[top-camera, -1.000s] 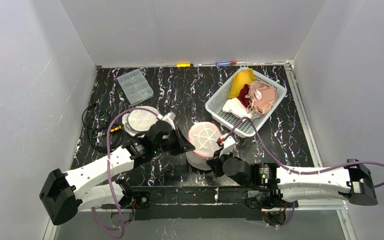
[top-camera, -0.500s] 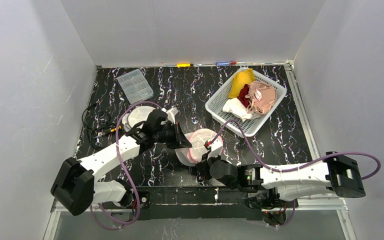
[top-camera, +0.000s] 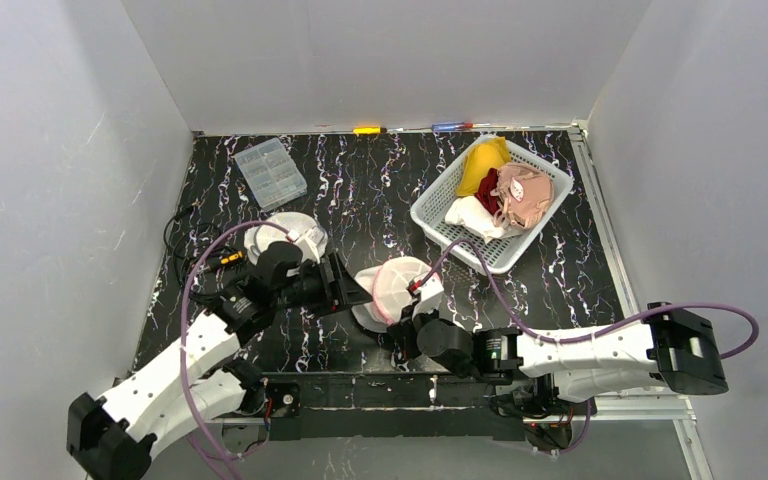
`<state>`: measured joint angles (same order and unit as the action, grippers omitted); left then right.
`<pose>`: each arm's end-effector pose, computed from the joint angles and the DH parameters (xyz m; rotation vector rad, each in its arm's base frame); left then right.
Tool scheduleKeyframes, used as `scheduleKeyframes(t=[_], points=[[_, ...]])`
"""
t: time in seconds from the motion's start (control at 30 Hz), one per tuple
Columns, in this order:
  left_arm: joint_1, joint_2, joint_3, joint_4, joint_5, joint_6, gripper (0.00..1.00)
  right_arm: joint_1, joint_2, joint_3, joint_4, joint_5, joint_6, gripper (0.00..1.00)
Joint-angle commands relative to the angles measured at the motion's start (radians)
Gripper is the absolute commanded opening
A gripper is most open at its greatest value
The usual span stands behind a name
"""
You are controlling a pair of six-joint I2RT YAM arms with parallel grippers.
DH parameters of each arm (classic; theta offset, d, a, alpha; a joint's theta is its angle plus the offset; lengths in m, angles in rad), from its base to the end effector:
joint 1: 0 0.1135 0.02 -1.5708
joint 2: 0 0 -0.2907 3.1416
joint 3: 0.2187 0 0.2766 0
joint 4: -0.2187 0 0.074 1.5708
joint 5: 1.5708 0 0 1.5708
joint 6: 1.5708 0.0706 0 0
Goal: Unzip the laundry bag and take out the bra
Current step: Unzip the laundry bag at the center of the board.
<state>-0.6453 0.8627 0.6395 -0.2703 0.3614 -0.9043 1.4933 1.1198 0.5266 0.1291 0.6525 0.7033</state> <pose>0.1694 -0.1588 0.2667 -0.0479 2.3091 -1.2596 0.0634 0.2629 0.2157 -0.3791 1.9822 0.7824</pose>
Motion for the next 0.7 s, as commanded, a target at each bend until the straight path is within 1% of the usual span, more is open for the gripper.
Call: scheduleKeyframes(t=[0.0,0.1,0.23,0.37,0.5,0.6,0.67], points=[[-0.037,-0.103,-0.064,-0.128,-0.069,-0.124,0.7,0.001,0.019,0.062,0.063,0.016,-0.006,0.01],[-0.107,-0.141,-0.089,-0.125,-0.142,-0.203,0.72,0.001,0.037,0.073,0.073,0.001,-0.017,0.01],[-0.194,-0.121,-0.083,-0.091,-0.25,-0.271,0.73,0.0,0.056,0.082,0.092,-0.025,-0.036,0.01],[-0.205,-0.089,-0.085,-0.015,-0.305,-0.303,0.72,0.0,0.075,0.091,0.095,-0.049,-0.044,0.01],[-0.207,-0.009,-0.059,0.022,-0.313,-0.291,0.7,0.001,0.084,0.094,0.093,-0.062,-0.044,0.01],[-0.208,0.058,-0.05,0.043,-0.303,-0.284,0.65,0.002,0.079,0.095,0.088,-0.063,-0.047,0.01],[-0.21,0.076,-0.062,0.068,-0.307,-0.286,0.6,0.002,0.074,0.097,0.082,-0.061,-0.049,0.01]])
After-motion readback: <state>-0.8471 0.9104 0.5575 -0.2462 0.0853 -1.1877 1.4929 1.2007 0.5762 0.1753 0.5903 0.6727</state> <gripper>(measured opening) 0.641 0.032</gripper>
